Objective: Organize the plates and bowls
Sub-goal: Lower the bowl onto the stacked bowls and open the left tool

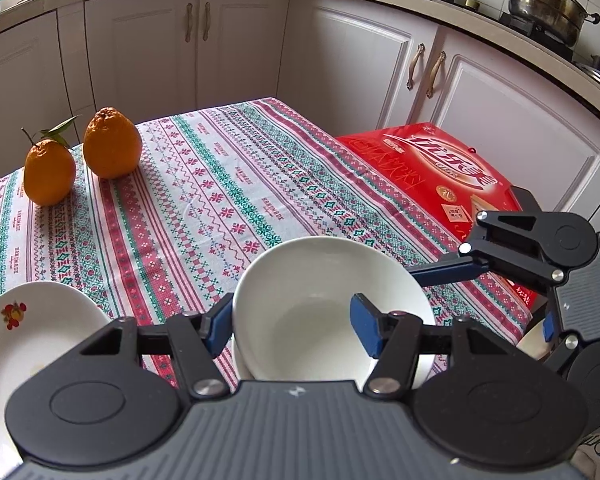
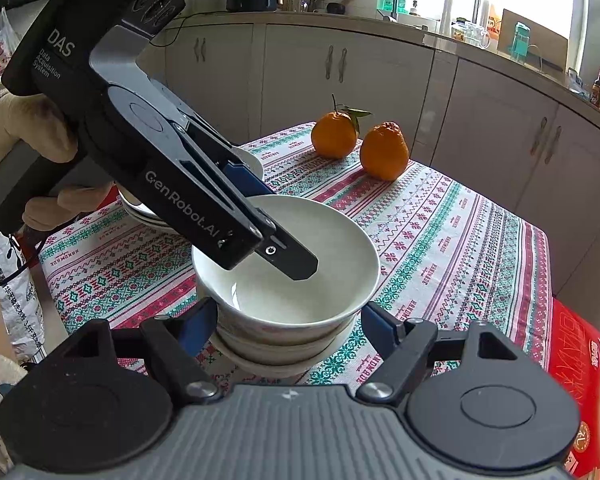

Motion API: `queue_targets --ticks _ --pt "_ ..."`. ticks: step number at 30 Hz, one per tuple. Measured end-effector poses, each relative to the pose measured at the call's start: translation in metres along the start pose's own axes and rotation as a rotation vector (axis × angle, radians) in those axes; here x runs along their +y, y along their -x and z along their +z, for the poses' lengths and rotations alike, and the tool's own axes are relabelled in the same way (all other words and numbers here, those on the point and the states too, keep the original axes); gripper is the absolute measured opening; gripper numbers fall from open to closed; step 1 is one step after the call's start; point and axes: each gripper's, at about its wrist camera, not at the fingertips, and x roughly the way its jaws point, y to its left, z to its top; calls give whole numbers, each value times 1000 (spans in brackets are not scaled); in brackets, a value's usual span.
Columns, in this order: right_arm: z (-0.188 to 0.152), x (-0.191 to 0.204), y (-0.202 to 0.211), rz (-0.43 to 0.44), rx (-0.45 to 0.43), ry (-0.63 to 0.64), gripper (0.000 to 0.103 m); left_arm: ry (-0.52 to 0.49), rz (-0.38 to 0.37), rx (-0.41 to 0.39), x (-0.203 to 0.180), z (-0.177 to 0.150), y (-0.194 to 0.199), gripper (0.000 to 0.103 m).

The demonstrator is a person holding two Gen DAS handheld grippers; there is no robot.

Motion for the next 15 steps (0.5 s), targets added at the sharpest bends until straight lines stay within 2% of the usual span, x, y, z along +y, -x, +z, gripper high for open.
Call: queue_targets --ticks 7,10,13,15 --pt "-1 -1 -2 3 5 -5 83 12 -2 9 2 -3 -3 60" --pt "-2 -1 -2 9 4 -8 84 14 -3 7 3 -5 -4 63" --pt "-1 1 3 3 -22 2 99 11 -13 -6 3 -5 -2 69" --pt "0 1 8 8 -43 4 100 -6 1 -17 0 -4 2 70"
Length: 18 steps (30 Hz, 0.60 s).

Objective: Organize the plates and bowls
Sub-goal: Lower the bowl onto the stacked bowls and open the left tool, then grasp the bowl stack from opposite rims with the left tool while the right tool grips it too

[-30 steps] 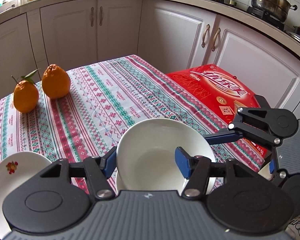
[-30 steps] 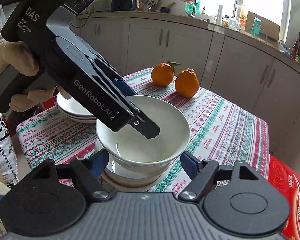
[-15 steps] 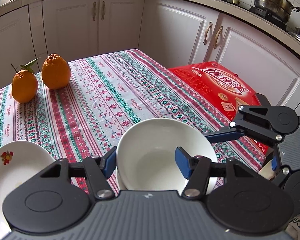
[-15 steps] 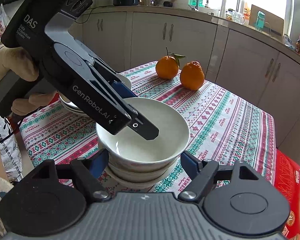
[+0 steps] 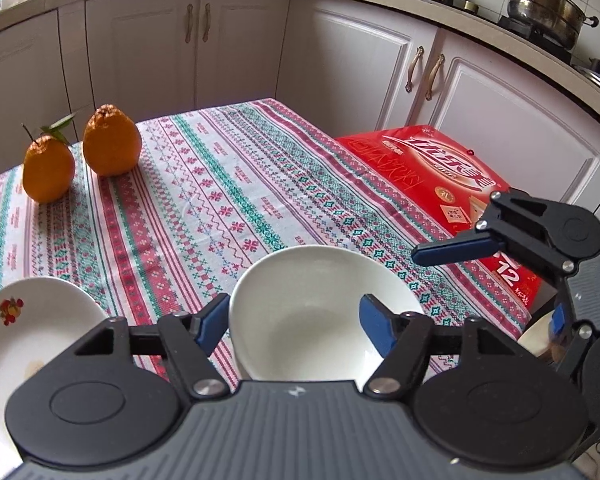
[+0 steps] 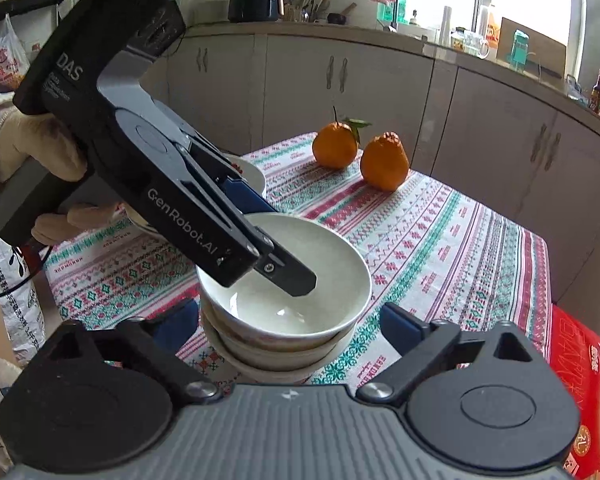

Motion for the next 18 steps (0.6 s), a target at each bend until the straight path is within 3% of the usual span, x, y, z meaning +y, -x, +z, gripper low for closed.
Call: queue_targets --ticks 4,7,12,18 --pt "3 0 6 -6 -10 6 101 -15 10 -26 -1 0 12 72" --pt "0 0 9 -2 -6 24 103 -46 31 -56 -4 -4 27 83" --pt "-10 -1 11 9 32 79 103 -124 59 -85 -11 -25 52 91" --pt "-24 -8 -2 44 109 112 103 -212 59 -44 -15 -61 51 92"
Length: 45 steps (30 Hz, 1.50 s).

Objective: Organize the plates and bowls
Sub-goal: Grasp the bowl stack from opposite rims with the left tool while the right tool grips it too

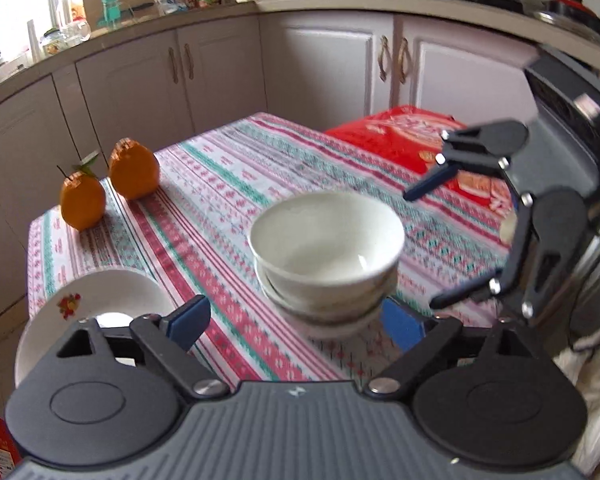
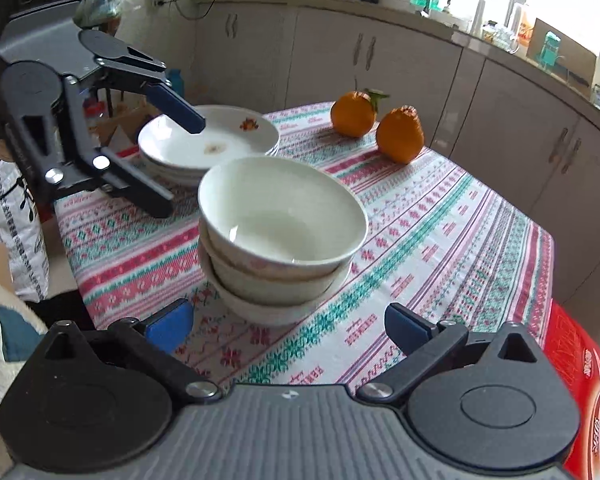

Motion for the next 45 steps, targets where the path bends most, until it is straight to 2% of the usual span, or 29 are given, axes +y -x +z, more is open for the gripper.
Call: queue_targets --ticks 10,15,21,32,36,38,45 --pt "1 -7 -34 30 75 59 103 -81 -57 56 -4 -15 -49 92" --pt "4 -13 -46 78 90 122 103 -135 -89 84 -1 -17 -64 92" --pt "14 -18 -62 169 114 181 103 -187 -139 95 5 -8 -71 92" --pt "29 -24 -78 250 149 271 102 -266 -279 121 11 5 -77 90" --pt "31 -27 -80 277 158 266 99 -288 -293 125 13 8 -79 89" --pt "32 -28 -80 286 162 267 98 -287 -300 132 16 9 -81 84" --pt "32 -31 -80 304 170 255 95 -289 -329 136 20 11 -82 84"
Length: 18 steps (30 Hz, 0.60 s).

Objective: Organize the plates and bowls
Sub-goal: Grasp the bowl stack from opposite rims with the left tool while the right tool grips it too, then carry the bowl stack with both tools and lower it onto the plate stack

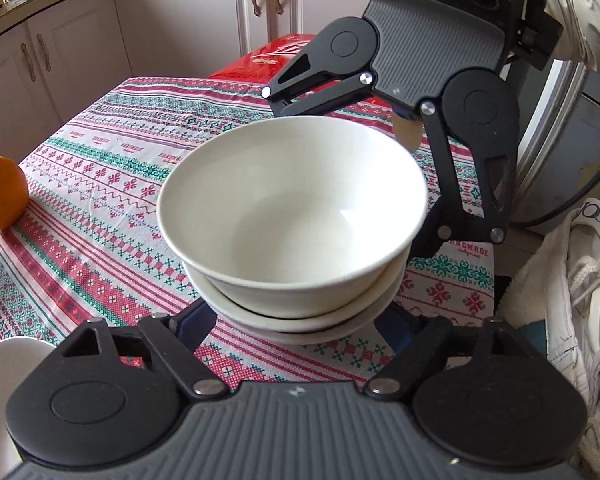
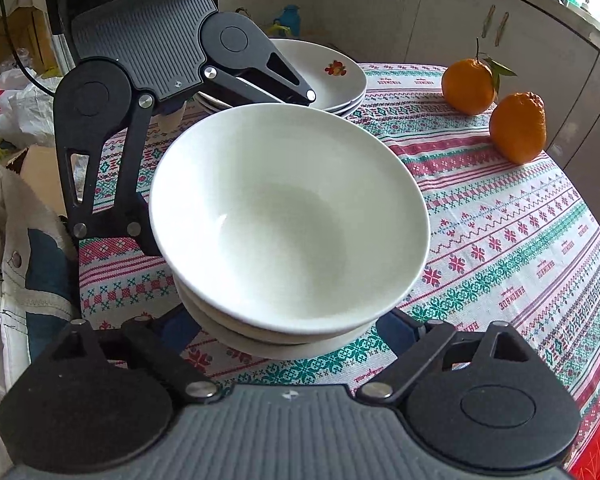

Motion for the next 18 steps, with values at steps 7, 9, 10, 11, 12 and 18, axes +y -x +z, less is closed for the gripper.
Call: queue_targets --ticks 7,9,10,11,12,18 --pt "1 0 0 20 1 -6 91 -5 -19 3 5 1 -1 85" --pt "1 0 0 21 2 -14 91 -6 -20 3 4 2 -1 84" --pt "1 -1 0 22 3 -20 90 -8 -19 2 4 1 0 84" --pt "1 -1 0 24 5 -22 90 -9 -19 0 4 1 0 84" --pt "1 -1 1 25 7 -25 90 -5 -19 -1 4 1 0 84" --pt "4 2 2 16 26 -24 90 10 -19 -15 4 0 3 84"
